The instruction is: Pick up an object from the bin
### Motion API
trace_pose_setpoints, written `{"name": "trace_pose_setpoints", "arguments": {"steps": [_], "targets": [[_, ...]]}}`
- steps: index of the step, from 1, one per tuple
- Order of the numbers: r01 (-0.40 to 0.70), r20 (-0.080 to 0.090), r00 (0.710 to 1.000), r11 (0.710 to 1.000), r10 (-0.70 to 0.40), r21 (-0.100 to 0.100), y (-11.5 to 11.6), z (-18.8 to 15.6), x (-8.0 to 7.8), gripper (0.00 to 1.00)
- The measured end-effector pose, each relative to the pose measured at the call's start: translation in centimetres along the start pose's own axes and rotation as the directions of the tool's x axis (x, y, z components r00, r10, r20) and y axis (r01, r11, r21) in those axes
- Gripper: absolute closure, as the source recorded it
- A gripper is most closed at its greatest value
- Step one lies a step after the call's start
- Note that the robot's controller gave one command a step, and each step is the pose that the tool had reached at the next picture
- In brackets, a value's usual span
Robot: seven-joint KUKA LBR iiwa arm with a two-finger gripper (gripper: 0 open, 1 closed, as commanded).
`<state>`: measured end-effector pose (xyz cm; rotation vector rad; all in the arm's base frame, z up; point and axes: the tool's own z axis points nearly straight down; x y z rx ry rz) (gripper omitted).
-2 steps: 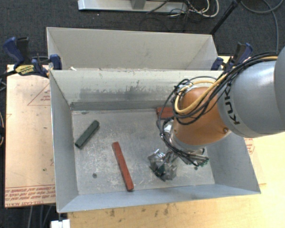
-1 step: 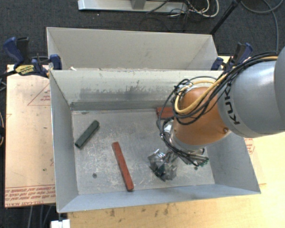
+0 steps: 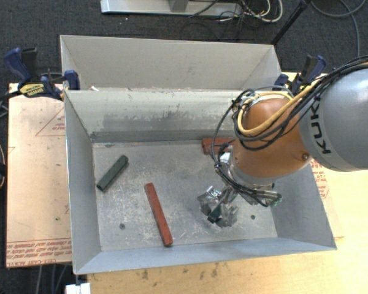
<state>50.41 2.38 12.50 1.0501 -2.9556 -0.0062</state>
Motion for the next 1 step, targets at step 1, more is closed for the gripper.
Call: {"name": "trace_pose_setpoints", "arguments": {"steps": [1], "targets": [[-0.014, 0.006, 1.000, 1.000, 0.014, 0.006, 0.57, -9.44, -1.14, 1.00]]}}
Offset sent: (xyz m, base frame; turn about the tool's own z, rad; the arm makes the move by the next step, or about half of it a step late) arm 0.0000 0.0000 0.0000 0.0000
